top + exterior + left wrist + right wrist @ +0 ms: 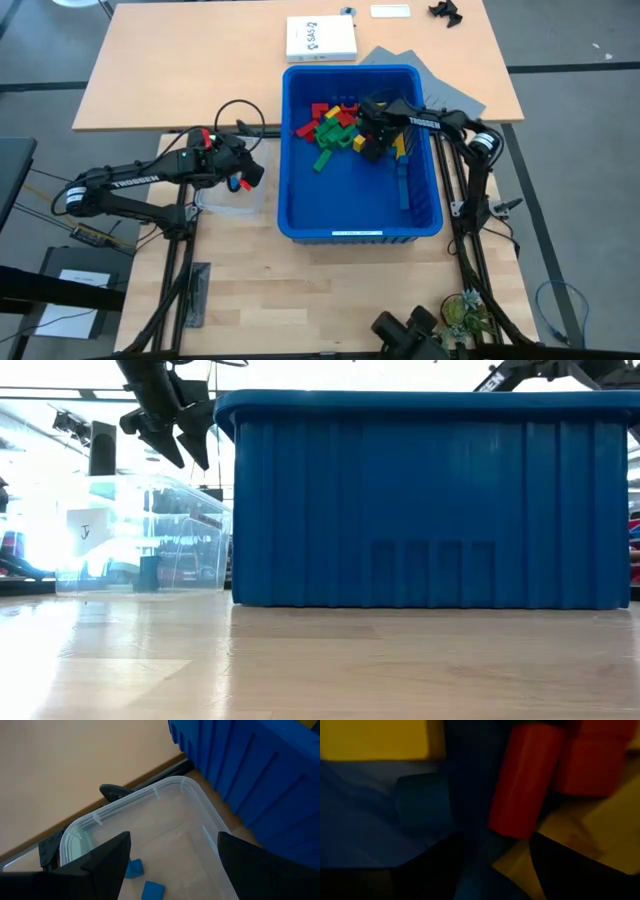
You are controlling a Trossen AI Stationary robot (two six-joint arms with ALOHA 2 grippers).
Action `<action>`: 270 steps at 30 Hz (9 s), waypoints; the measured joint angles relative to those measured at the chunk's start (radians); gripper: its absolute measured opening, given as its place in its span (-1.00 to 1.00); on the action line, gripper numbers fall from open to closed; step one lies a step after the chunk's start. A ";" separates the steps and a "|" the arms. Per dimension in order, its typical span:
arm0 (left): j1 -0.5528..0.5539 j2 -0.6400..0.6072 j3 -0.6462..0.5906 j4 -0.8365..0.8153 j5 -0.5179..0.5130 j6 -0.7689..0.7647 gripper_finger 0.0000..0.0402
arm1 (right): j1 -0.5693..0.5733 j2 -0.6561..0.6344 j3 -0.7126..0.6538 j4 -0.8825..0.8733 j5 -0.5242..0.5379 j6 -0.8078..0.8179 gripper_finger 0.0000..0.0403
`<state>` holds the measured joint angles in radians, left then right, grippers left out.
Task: Sort blocks
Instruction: Remove the blue block from the blue bin and place it into the transparent bin
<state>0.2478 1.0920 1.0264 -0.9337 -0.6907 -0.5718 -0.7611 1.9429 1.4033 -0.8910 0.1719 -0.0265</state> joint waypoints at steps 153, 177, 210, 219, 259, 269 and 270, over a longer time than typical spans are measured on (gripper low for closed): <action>-0.043 -0.071 0.002 0.000 0.160 -0.035 0.43 | 0.041 -0.027 -0.017 0.140 -0.151 -0.006 -0.05; -0.043 -0.071 0.002 0.085 0.079 0.022 0.43 | 0.050 -0.036 -0.169 0.348 -0.206 -0.112 -0.35; -0.216 0.421 0.002 1.257 0.502 1.069 0.42 | 0.384 -0.487 -0.171 0.388 -0.892 -0.016 -0.34; -0.239 0.483 0.003 1.285 0.576 1.063 0.28 | 0.415 -0.438 -0.172 0.431 -0.915 0.026 -0.34; -0.241 0.334 0.001 1.307 0.042 0.960 -0.53 | 0.228 -0.708 -0.169 0.544 -0.703 -0.084 0.05; -0.197 0.075 0.003 0.813 -0.292 0.567 -0.53 | 0.125 -0.661 -0.170 0.461 -0.339 -0.279 0.04; -0.186 0.055 0.002 0.716 -0.294 0.494 -0.53 | 0.114 -0.644 -0.170 0.461 -0.324 -0.281 0.04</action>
<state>0.0621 1.1470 1.0283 -0.2179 -0.9843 -0.0773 -0.6470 1.2986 1.2331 -0.4303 -0.1519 -0.3075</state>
